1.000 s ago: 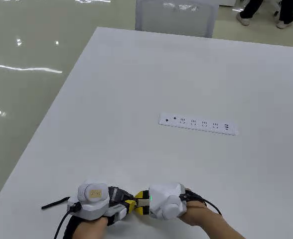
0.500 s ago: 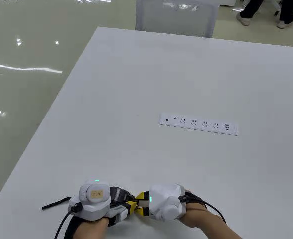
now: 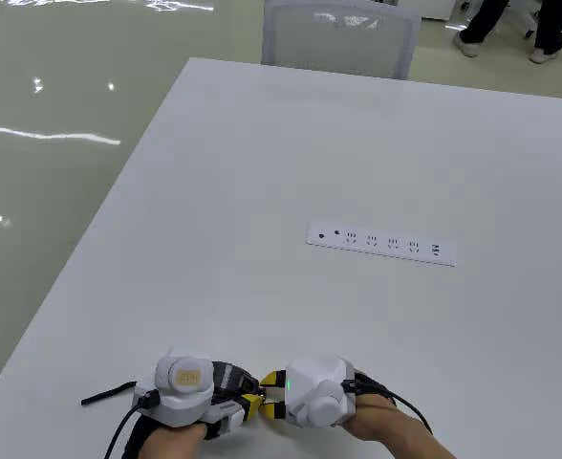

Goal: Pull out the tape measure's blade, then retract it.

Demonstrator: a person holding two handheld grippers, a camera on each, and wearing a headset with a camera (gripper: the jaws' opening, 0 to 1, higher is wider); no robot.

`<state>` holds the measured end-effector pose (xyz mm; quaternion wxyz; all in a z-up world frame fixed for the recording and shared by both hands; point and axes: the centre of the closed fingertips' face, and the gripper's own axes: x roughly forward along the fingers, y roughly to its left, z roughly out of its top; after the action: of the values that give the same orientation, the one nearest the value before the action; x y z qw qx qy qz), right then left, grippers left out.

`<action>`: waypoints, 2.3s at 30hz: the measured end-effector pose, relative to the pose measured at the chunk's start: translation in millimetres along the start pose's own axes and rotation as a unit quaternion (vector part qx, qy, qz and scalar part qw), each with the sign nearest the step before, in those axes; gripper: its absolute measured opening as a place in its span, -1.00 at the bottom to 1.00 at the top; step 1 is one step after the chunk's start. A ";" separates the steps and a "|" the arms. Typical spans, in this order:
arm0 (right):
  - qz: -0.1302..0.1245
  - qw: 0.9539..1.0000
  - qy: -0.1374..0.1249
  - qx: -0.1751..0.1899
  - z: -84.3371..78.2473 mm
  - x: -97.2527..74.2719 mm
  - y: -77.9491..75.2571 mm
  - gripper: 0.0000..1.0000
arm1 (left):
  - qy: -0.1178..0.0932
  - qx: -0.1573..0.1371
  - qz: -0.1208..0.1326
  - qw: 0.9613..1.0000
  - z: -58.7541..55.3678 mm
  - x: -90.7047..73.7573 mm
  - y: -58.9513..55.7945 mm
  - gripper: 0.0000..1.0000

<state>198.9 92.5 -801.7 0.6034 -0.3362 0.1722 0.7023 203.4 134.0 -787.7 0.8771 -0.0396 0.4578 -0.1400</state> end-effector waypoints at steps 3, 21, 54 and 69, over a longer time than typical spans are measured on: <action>-0.006 1.000 0.001 0.001 0.6 -2.0 -1.5 -0.57 | -0.002 0.005 -0.005 1.000 1.2 -0.6 -1.9 0.25; -0.058 0.996 0.013 0.059 2.5 -41.5 -2.9 -0.37 | -0.016 0.065 -0.037 0.997 -1.6 -26.2 -14.3 0.39; -0.232 0.935 -0.025 0.268 -17.8 -161.5 45.1 0.50 | -0.069 0.153 -0.094 0.981 -12.1 -83.9 -31.0 0.77; -0.252 0.920 -0.045 0.296 -17.3 -187.6 76.4 0.74 | -0.117 0.177 -0.116 0.970 -17.5 -108.3 -28.6 0.98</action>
<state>138.5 -72.2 -699.1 0.8394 -0.1427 0.2543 0.4587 124.5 138.1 -706.4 0.8951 0.0478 0.3125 -0.3143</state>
